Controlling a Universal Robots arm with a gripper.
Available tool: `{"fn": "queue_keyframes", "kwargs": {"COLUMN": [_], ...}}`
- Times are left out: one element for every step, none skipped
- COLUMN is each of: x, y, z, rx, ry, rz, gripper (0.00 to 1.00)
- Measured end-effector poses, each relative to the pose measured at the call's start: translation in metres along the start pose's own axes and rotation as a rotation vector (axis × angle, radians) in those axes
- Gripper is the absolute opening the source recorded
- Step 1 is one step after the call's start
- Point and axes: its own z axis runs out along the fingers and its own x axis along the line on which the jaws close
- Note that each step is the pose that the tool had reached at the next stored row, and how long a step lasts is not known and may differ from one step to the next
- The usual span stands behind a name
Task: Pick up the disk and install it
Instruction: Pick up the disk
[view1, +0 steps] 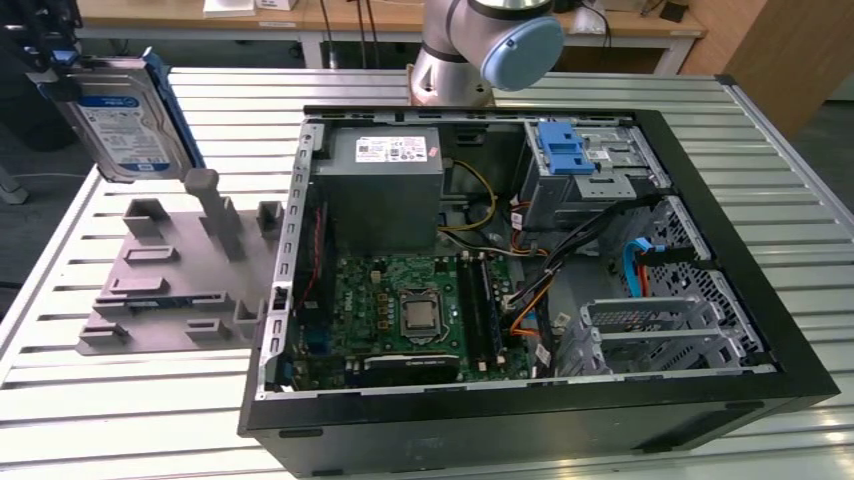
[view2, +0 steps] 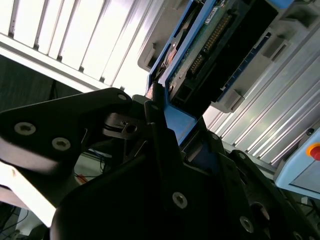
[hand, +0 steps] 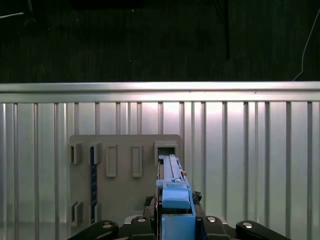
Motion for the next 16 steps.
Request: {"fn": "queue_keyframes", "kwargs": {"x": [0.0000, 0.0000, -0.0001, -0.0001, -0.0002, -0.0002, -0.0002, -0.0002, -0.0002, -0.0003, -0.0004, -0.0004, -0.0005, -0.0005, -0.0006, -0.0006], "y": [0.0000, 0.0000, 0.0000, 0.0000, 0.0000, 0.0000, 0.0000, 0.0000, 0.0000, 0.0000, 0.0000, 0.0000, 0.0000, 0.0000, 0.0001, 0.0001], "z": [-0.0009, -0.0017, -0.0025, -0.0033, -0.0042, -0.0049, -0.0057, -0.0064, -0.0071, -0.0078, -0.0084, -0.0090, -0.0095, -0.0101, -0.0107, -0.0113], "rx": [0.0001, 0.0001, 0.0000, 0.0002, 0.0002, 0.0002, 0.0001, 0.0002, 0.0003, 0.0002, 0.0003, 0.0003, 0.0005, 0.0005, 0.0006, 0.0006], "ry": [0.0000, 0.0000, 0.0000, 0.0000, 0.0000, 0.0000, 0.0000, 0.0000, 0.0000, 0.0000, 0.0000, 0.0000, 0.0000, -0.0001, -0.0001, 0.0000], "rz": [0.000, 0.000, 0.000, 0.000, 0.000, 0.000, 0.000, 0.000, 0.000, 0.000, 0.000, 0.000, 0.000, 0.000, 0.000, 0.000], "gripper": [0.36, 0.36, 0.36, 0.36, 0.36, 0.36, 0.36, 0.36, 0.36, 0.36, 0.36, 0.36, 0.36, 0.36, 0.36, 0.36]}}
